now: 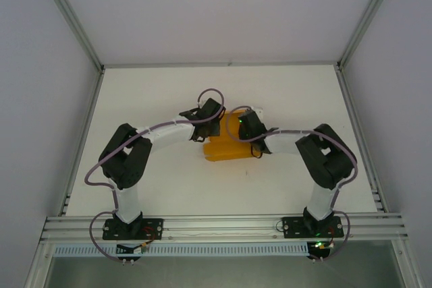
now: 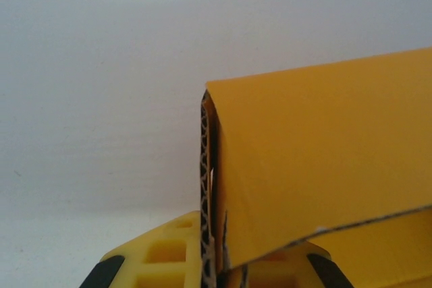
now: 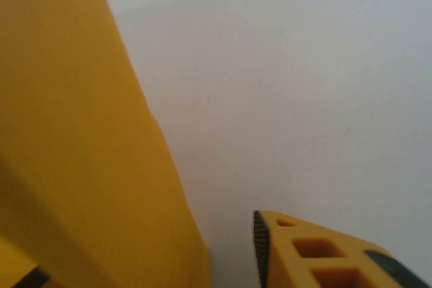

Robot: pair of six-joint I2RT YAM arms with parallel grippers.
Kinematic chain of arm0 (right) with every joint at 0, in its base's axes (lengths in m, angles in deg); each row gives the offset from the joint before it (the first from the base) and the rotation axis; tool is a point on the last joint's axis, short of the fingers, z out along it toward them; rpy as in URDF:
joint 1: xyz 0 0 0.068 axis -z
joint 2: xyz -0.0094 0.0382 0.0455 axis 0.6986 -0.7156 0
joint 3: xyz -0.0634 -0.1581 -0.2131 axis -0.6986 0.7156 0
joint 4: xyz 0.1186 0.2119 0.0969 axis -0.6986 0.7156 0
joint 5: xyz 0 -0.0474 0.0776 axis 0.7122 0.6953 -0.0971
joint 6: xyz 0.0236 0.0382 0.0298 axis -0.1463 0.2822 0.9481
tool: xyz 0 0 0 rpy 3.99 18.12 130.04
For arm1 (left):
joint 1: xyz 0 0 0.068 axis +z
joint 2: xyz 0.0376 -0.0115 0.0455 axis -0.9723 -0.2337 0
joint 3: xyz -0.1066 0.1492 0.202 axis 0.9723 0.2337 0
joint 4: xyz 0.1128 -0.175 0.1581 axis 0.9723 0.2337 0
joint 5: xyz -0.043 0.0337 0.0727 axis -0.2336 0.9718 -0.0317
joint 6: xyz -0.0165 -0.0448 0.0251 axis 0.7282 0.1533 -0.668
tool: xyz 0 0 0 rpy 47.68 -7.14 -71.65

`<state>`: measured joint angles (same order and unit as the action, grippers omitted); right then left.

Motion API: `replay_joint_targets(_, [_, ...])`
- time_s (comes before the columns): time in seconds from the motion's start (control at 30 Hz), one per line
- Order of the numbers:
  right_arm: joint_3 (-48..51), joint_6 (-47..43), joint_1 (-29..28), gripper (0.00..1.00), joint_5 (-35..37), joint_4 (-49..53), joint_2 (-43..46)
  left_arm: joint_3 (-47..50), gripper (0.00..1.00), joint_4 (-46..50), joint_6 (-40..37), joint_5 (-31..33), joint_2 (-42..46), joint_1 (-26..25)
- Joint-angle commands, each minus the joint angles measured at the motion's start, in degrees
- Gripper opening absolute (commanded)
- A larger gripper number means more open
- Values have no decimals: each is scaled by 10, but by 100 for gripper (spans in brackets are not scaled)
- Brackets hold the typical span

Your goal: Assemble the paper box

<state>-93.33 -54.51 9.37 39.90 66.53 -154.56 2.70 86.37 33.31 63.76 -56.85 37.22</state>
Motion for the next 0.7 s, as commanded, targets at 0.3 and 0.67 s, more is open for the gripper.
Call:
replay_joint_targets(0.3, [53, -70, 6, 78, -118, -37, 154, -4, 0, 23, -4, 15, -2, 1])
replay_joint_targets(0.67, [36, -68, 36, 62, -123, 30, 130, -6, 0, 21, -16, 7, -5, 0])
